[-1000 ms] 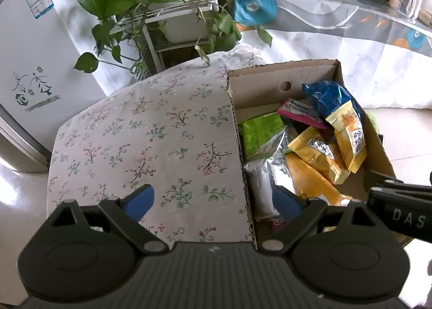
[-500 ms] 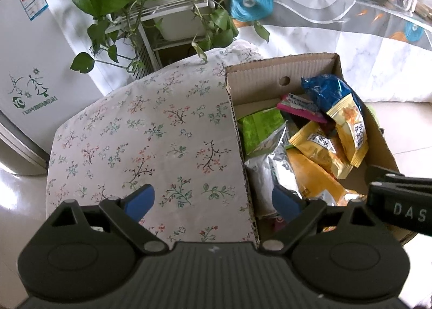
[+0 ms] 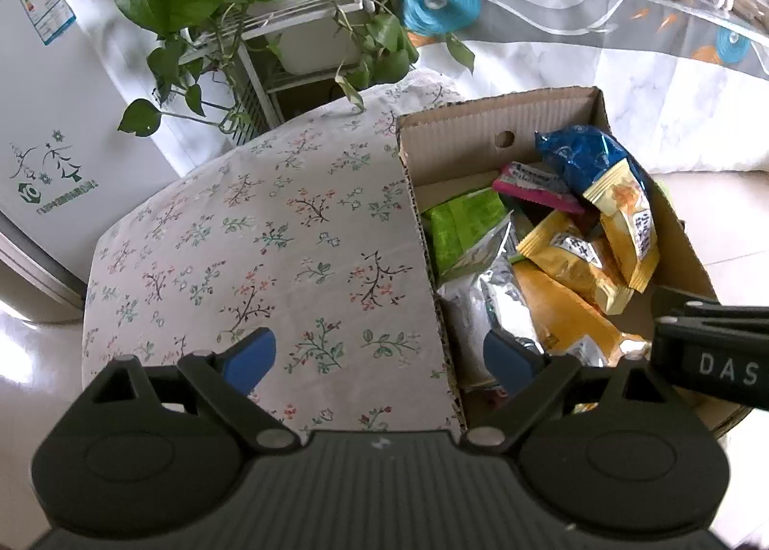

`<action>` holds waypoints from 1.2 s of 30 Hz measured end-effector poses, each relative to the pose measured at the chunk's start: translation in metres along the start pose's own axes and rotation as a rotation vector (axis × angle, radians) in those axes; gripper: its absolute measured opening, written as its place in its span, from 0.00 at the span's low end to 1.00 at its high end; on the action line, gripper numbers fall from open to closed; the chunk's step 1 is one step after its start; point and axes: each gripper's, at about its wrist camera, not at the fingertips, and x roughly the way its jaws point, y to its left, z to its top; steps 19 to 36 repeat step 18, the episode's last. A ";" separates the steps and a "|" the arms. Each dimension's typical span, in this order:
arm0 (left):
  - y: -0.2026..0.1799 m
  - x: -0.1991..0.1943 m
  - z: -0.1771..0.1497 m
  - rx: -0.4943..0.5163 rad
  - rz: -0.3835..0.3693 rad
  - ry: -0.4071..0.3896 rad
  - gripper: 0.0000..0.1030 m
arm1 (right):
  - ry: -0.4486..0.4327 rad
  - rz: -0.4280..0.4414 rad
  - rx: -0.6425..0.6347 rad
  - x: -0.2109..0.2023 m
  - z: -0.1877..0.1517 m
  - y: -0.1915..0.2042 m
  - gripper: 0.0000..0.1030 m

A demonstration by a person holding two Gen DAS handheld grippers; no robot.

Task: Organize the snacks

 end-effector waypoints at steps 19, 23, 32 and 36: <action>0.042 0.010 -0.005 -0.012 0.002 0.000 0.86 | -0.004 -0.005 -0.088 0.001 0.004 0.045 1.00; 0.042 0.010 -0.005 -0.012 0.002 0.000 0.86 | -0.004 -0.005 -0.088 0.001 0.004 0.045 1.00; 0.042 0.010 -0.005 -0.012 0.002 0.000 0.86 | -0.004 -0.005 -0.088 0.001 0.004 0.045 1.00; 0.042 0.010 -0.005 -0.012 0.002 0.000 0.86 | -0.004 -0.005 -0.088 0.001 0.004 0.045 1.00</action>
